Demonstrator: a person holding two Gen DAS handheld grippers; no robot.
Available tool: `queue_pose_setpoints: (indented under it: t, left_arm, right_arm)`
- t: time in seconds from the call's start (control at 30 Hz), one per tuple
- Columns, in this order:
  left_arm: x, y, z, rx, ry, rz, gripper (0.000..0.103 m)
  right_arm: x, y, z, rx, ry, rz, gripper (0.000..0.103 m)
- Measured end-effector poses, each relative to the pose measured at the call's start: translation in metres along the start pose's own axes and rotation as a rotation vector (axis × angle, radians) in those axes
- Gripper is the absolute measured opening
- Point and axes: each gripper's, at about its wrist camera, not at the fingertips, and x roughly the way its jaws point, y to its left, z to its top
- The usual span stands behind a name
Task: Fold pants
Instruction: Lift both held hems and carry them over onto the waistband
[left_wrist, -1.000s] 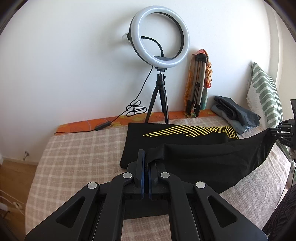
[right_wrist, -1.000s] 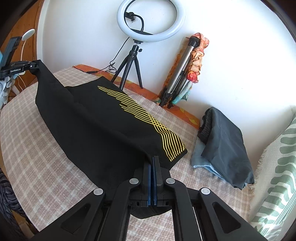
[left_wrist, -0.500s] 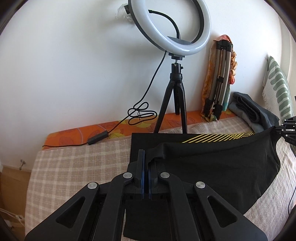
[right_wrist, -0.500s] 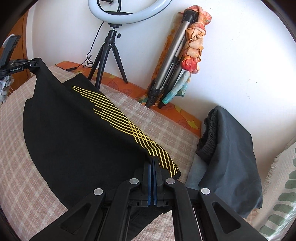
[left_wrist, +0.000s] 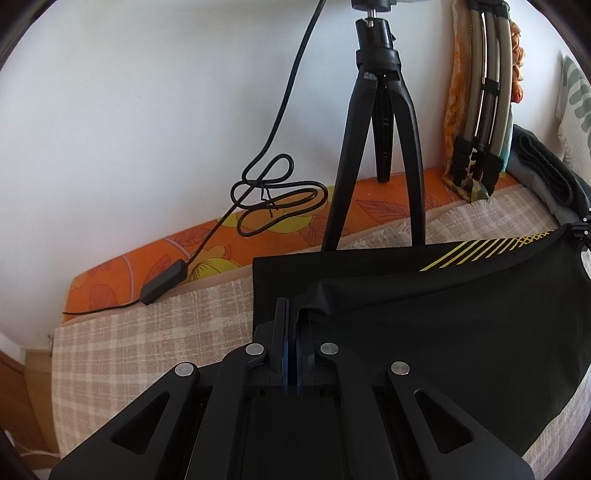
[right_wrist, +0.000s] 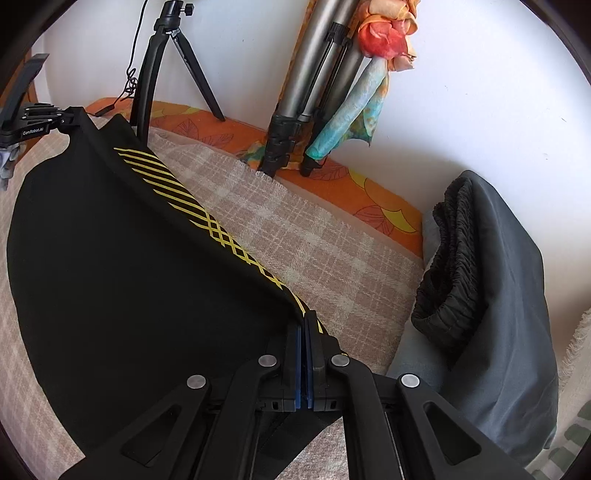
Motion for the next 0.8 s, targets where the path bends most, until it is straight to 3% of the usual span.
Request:
queue_pose_setpoints:
  t: [0.27, 0.43, 0.5, 0.6, 0.73, 0.8]
  left_arm:
    - [0.026, 0.001, 0.0, 0.004, 0.063, 0.009, 0.002]
    - [0.038, 0.006, 0.003, -0.027, 0.089, 0.05, 0.009]
    - [0.042, 0.009, 0.005, -0.053, 0.091, 0.061, 0.013]
    - [0.044, 0.008, 0.008, -0.05, 0.081, 0.052, 0.013]
    - [0.048, 0.008, 0.009, -0.057, 0.066, 0.045, 0.012]
    - [0.052, 0.01, 0.011, -0.073, 0.047, 0.028, 0.003]
  right_arm:
    - [0.021, -0.003, 0.003, -0.006, 0.028, 0.026, 0.0]
    - [0.025, -0.001, 0.001, -0.014, 0.043, 0.041, 0.0]
    - [0.024, -0.003, 0.001, -0.009, 0.047, 0.057, 0.007]
    - [0.022, -0.007, 0.002, -0.008, 0.045, 0.064, 0.011]
    - [0.022, -0.009, 0.004, -0.003, 0.04, 0.072, 0.006]
    - [0.018, -0.007, 0.002, -0.001, 0.038, 0.068, 0.003]
